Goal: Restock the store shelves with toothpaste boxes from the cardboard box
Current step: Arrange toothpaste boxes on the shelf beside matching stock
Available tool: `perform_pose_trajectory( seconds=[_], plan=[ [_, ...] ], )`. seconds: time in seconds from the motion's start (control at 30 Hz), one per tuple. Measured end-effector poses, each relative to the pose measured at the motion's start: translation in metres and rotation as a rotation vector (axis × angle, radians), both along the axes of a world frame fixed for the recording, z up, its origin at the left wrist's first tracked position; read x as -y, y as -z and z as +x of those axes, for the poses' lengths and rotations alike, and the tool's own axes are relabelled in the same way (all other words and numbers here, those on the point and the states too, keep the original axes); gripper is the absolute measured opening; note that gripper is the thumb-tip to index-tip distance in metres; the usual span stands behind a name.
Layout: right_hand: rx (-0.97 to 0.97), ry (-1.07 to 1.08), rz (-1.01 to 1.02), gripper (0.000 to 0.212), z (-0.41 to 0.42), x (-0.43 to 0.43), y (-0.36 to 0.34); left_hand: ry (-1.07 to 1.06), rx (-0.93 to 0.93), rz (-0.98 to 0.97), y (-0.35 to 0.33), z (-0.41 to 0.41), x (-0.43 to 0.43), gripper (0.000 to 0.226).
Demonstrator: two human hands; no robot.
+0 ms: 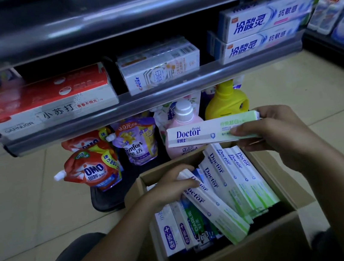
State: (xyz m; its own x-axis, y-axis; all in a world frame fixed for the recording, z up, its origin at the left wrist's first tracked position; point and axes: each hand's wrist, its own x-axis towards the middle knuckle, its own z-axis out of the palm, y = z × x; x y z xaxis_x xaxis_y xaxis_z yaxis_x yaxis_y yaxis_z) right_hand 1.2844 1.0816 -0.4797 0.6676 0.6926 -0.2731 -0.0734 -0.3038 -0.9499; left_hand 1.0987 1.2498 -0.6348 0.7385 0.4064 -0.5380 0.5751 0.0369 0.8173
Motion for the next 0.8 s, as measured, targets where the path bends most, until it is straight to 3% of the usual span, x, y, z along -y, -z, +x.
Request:
perform_pose_trajectory(
  seconds=[0.07, 0.17, 0.37, 0.53, 0.67, 0.8],
  plan=[
    [-0.022, 0.010, -0.003, 0.020, -0.002, 0.000, 0.000, 0.037, 0.029, -0.067, -0.004, -0.013, -0.004, 0.055],
    [-0.046, 0.009, -0.001, 0.021, -0.004, -0.001, 0.000, 0.030, 0.098, -0.083, -0.017, -0.032, -0.010, 0.040],
    [-0.061, -0.037, 0.144, 0.033, -0.016, -0.004, -0.015, -0.229, 0.368, 0.054, -0.069, -0.068, -0.027, 0.023],
    [-0.052, -0.088, 0.352, 0.034, -0.022, -0.014, -0.051, -0.494, 0.629, 0.026, -0.137, -0.088, -0.047, 0.046],
    [-0.056, -0.148, 0.471, 0.041, -0.029, -0.028, -0.093, -0.549, 0.851, -0.035, -0.202, -0.099, -0.054, 0.029],
    [-0.017, -0.209, 0.588, 0.035, -0.040, -0.046, -0.138, -0.569, 0.970, -0.001, -0.258, -0.109, -0.055, 0.038]
  ],
)
